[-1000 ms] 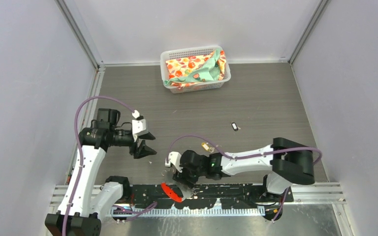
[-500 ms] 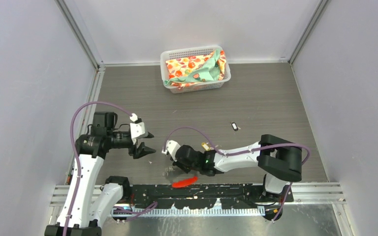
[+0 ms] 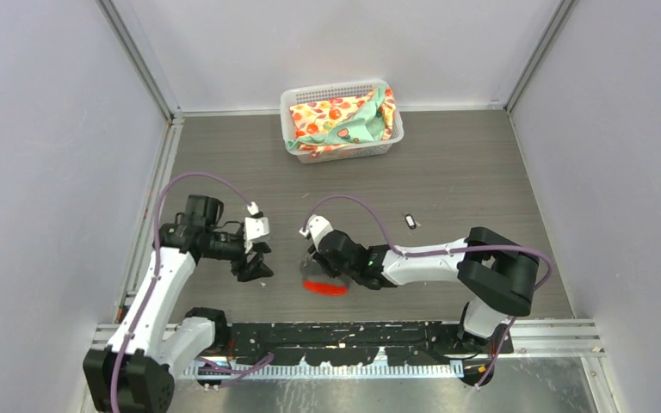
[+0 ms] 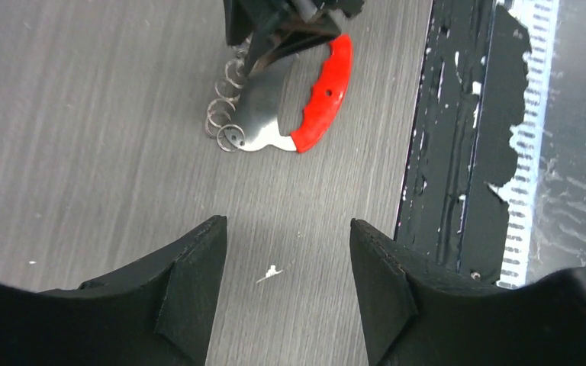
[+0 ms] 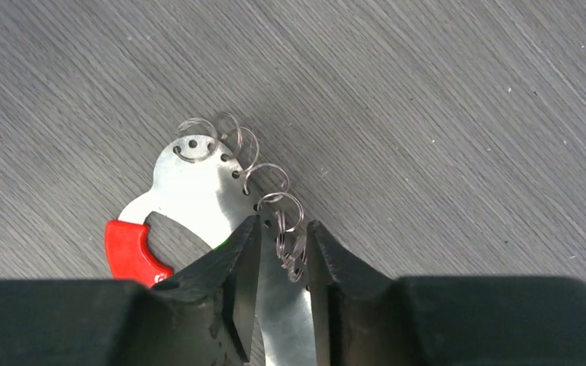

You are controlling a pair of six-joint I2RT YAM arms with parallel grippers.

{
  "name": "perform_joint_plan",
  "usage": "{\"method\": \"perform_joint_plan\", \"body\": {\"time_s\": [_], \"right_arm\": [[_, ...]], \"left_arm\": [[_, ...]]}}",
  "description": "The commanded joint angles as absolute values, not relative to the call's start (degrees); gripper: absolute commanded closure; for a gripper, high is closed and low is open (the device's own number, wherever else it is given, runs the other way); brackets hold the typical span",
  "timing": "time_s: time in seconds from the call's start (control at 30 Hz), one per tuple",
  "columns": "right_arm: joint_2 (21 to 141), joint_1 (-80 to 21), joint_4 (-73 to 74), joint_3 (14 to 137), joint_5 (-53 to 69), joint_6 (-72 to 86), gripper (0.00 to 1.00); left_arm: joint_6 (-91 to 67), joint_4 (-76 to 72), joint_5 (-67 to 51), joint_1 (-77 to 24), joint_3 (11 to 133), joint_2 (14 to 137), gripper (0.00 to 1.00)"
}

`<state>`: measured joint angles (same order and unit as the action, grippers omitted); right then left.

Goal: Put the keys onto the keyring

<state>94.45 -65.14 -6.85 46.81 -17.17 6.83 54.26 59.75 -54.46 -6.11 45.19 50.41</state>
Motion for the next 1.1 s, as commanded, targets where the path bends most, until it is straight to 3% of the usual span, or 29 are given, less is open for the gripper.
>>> {"method": "perform_joint_plan", "body": {"time_s": [0.0, 0.1, 0.23, 0.37, 0.53, 1.07], "right_arm": [[90.46, -64.2, -9.44, 45.46, -17.76, 8.58, 0.6], [88.07, -60.38, -10.77, 45.56, -11.11, 8.25, 0.49], [88.15, -55.14, -7.65, 50.31, 2.0, 6.43, 0.44], [90.71, -54.79, -4.82, 54.74, 8.38, 3.69, 0.45], [94.84, -55.13, -6.01, 57.15, 16.52, 6.12, 0.57], [105.65, -58.52, -6.15, 59.79, 10.65, 7.84, 0.6]], "left_arm": [[58.22, 55.74, -51.13, -7.47, 44.45, 55.4, 0.39], [55.45, 53.81, -50.37, -7.35, 45.71, 57.74, 0.41], [49.58, 50.59, -51.67, -6.13, 44.54, 56.53, 0.41], [42.26, 46.39, -51.58, -4.62, 43.22, 55.67, 0.41], [38.89, 43.42, -51.25, -3.57, 42.25, 55.37, 0.42], [40.8, 46.34, -49.93, -3.47, 41.75, 55.11, 0.45]]}}
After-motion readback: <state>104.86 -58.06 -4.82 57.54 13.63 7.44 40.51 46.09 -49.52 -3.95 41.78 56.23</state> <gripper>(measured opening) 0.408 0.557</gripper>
